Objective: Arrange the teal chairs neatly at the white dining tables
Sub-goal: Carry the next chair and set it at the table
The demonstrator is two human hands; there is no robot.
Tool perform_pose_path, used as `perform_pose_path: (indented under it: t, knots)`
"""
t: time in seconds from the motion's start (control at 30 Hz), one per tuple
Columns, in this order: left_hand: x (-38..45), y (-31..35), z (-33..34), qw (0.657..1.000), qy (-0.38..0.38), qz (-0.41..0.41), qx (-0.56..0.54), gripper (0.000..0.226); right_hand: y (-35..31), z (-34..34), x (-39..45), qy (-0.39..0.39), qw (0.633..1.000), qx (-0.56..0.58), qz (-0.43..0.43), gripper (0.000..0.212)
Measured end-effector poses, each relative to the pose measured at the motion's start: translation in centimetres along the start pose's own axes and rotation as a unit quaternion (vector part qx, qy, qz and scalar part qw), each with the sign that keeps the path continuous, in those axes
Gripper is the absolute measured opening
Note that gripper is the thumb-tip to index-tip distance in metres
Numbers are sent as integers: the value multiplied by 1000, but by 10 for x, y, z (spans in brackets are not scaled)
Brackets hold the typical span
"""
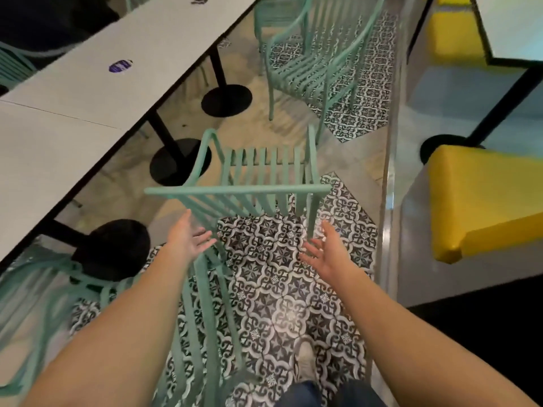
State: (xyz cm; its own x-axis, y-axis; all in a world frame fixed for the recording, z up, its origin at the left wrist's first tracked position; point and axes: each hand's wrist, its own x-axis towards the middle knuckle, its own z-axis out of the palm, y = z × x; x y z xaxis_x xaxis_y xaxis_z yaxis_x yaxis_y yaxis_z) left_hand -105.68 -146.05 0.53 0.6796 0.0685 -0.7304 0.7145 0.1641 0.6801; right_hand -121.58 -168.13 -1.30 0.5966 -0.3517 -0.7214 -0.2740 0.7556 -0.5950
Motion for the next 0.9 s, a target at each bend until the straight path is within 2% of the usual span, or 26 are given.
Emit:
perform_pose_path:
  t: [0.3,0.57,0.7,0.83,0.9]
  knots:
    - [46,31,47,995,93,7,-41,57,-61,38,90,19,997,59,36,62]
    - [107,50,47,986,145,-14,-80,53,-65,53,144,34,989,107,99,56]
    - [149,69,48,978,183,-4,-100,45,-61,72,165,127,974,147,115,47]
    - [193,79,44,964,233,-45,-120,42,-63,90,175,250,945,173,117,24]
    - [190,83,53,963,237,-47,-119,39,-67,97,176,280,936,179,117,25]
